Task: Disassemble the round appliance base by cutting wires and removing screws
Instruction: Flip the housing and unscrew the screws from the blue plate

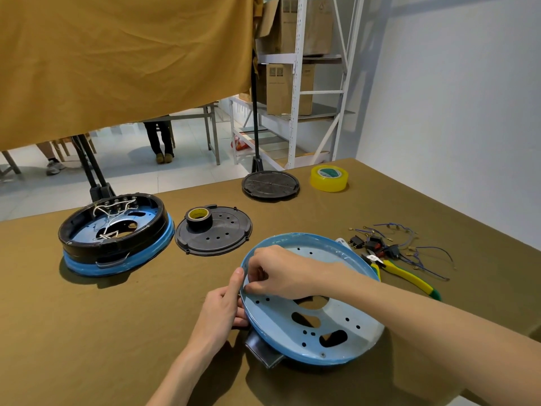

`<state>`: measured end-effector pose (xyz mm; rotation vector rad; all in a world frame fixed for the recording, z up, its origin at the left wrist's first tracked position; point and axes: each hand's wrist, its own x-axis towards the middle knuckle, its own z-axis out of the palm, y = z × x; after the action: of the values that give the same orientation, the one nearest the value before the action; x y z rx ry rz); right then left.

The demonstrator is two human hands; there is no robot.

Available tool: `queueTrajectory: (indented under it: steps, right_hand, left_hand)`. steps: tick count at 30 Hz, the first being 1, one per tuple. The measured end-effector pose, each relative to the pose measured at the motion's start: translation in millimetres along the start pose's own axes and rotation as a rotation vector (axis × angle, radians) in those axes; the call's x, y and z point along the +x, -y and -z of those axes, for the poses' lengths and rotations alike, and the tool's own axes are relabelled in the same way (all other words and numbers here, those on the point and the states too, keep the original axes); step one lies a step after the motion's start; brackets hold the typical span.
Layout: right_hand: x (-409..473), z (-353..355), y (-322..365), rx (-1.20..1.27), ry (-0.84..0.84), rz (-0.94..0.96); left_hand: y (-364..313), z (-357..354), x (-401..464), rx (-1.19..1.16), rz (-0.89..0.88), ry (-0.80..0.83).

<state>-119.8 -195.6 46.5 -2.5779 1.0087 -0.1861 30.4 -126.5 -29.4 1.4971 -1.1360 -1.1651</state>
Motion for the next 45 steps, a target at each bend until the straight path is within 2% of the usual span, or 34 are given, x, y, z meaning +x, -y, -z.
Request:
queueTrajectory:
  steps: [5,9,15,19,24,28,33,39,45]
  right_hand:
    - [-1,6,2,0.054,0.052,0.086]
    - [-2,0,0,0.034,-0.03,0.002]
    - [-4,5,2,0.037,0.027,0.098]
    - [-8,1,0,0.02,-0.049,0.005]
    - [-7,-1,2,0.017,0.027,0.018]
    - [-6,-2,2,-0.005,-0.028,-0.028]
    - [-4,1,5,0.053,0.026,0.056]
    - [-7,-4,1,0.033,-0.088,0.018]
    - [-5,-1,-2,0.043,-0.012,0.069]
  left_hand:
    - [-1,0,0,-0.017,-0.001,0.001]
    - [0,0,1,-0.009,-0.004,0.002]
    - [-1,0,2,-0.007,0.004,0.0]
    - [0,0,2,-0.012,0.003,0.006]
    - [1,0,2,-0.009,0.004,0.016]
    - [1,0,2,-0.011,0.005,0.004]
    - [-1,0,0,-0.009,0.006,0.004]
    - [-1,0,0,-0.006,-0.009,0.01]
    - [1,1,2,-0.001,-0.006,0.02]
